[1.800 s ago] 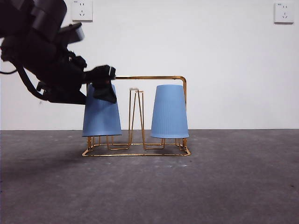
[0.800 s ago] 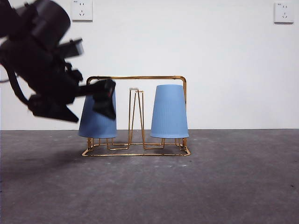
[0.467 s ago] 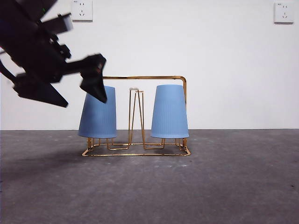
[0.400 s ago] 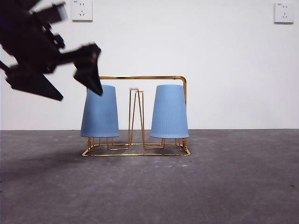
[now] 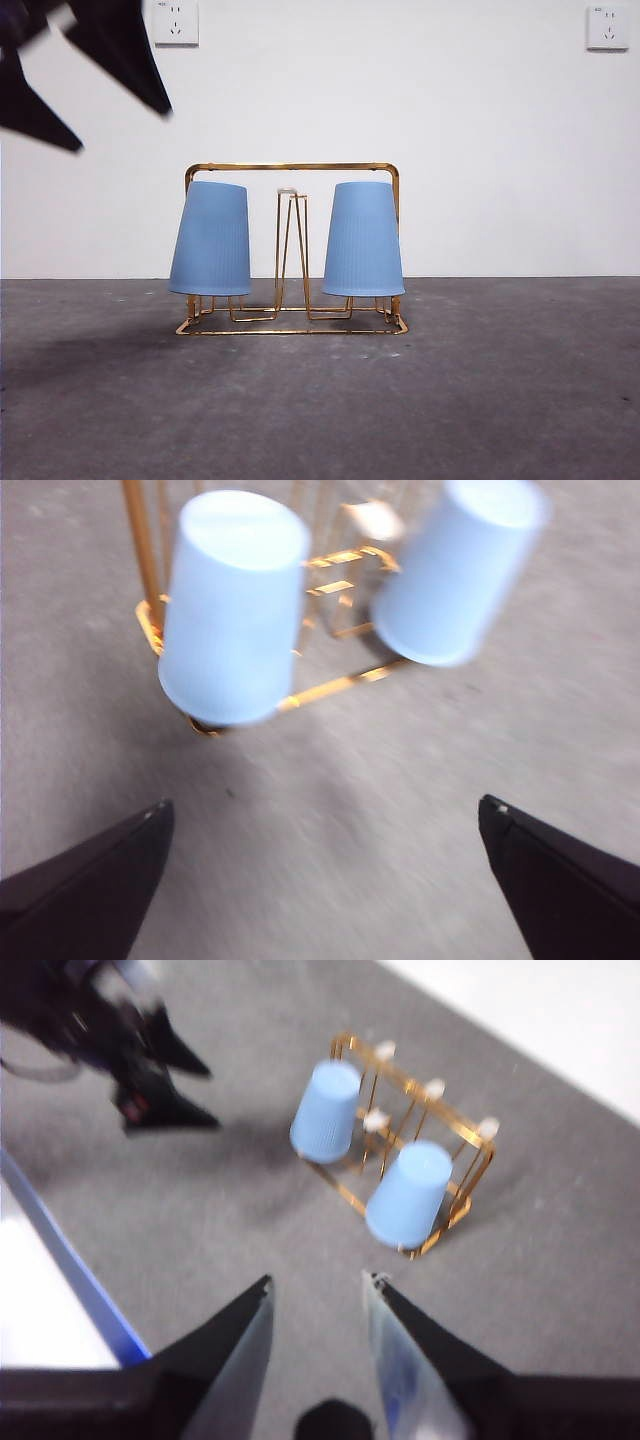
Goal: Pick up cup 1,put cup 1 in the cup rack,pick up cup 2,put cup 2 in the cup rack
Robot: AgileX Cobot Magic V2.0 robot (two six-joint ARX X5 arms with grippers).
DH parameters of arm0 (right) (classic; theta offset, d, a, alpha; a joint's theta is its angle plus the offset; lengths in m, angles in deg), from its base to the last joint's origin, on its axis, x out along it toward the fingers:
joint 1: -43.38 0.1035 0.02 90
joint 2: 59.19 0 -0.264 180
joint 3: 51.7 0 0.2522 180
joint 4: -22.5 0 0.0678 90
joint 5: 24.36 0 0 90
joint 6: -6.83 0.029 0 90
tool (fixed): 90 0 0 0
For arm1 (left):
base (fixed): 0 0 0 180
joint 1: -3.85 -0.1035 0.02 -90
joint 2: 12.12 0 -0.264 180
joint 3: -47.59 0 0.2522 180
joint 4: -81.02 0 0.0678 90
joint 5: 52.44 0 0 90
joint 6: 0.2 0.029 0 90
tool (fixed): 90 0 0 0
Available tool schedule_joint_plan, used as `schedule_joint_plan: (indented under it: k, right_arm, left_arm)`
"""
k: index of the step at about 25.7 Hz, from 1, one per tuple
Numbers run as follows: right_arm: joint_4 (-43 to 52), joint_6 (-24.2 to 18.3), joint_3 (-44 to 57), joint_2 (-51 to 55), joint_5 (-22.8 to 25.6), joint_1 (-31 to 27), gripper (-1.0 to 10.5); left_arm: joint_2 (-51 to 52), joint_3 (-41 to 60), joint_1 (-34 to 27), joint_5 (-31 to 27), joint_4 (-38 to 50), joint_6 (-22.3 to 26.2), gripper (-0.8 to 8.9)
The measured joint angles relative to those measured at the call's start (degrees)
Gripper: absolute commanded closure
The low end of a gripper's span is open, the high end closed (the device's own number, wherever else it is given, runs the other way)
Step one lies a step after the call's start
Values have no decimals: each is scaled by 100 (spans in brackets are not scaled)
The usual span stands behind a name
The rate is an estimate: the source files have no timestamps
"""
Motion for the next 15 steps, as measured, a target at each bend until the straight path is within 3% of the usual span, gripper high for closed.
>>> schedule_joint_plan:
  k: [7, 12, 13, 15]
  right_arm:
    - [-302, 111, 2, -326, -2, 0, 790]
    - [-302, 173, 2, -448, 0, 0, 791]
    - [-302, 173, 2, -474, 0, 0, 791]
    - [-341, 175, 2, -505, 0, 0, 792]
  left_arm:
    - [566, -1043, 0, 730, -1600, 0, 290]
    - [627, -2225, 0, 911, -2389, 0, 417]
    - [632, -2476, 0, 911, -2498, 0, 469]
    - [647, -2863, 0, 914, -2708, 4, 689]
